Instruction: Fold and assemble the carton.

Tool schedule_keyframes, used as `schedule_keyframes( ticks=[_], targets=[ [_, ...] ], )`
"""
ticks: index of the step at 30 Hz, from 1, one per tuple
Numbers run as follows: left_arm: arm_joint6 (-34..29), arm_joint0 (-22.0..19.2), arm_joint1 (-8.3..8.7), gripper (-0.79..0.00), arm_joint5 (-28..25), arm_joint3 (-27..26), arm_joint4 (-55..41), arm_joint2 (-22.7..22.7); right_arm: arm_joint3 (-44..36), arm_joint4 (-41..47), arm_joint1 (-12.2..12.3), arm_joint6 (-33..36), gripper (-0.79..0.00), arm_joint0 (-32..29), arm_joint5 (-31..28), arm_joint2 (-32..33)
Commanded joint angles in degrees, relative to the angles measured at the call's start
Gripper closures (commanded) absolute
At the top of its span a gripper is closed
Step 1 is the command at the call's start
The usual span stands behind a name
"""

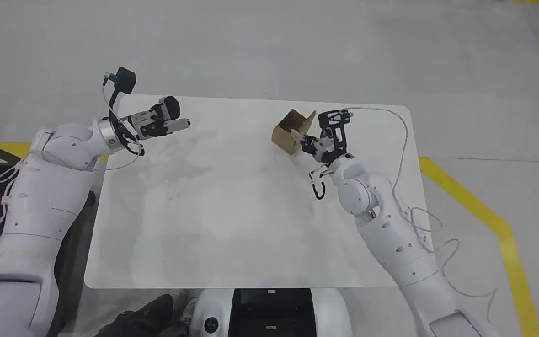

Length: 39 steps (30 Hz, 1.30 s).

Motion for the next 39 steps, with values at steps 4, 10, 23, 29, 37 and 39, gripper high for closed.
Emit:
schedule_keyframes(
  ticks=[4,10,23,29,37,39],
  targets=[
    [0.0,0.0,0.0,-0.785,0.0,0.0,0.0,0.0,-4.8,-2.0,0.8,1.3,-0.283,-3.8,0.8,2.7],
    [0.0,0.0,0.0,-0.785,0.0,0.0,0.0,0.0,-8.2,-2.6,1.5,2.9,-0.292,-6.7,0.5,5.9],
    [0.0,0.0,0.0,-0.785,0.0,0.0,0.0,0.0,-1.2,1.6,1.1,3.7,-0.326,-3.0,-5.3,5.5],
    [0.0,0.0,0.0,-0.785,0.0,0.0,0.0,0.0,0.2,2.4,1.0,3.9,-0.283,-1.9,-6.1,5.3],
    [0.0,0.0,0.0,-0.785,0.0,0.0,0.0,0.0,3.7,3.5,0.5,4.3,-0.135,0.2,-5.8,4.2],
    [0.0,0.0,0.0,-0.785,0.0,0.0,0.0,0.0,4.0,4.3,0.5,4.0,0.0,0.4,-6.2,4.2]
  ],
)
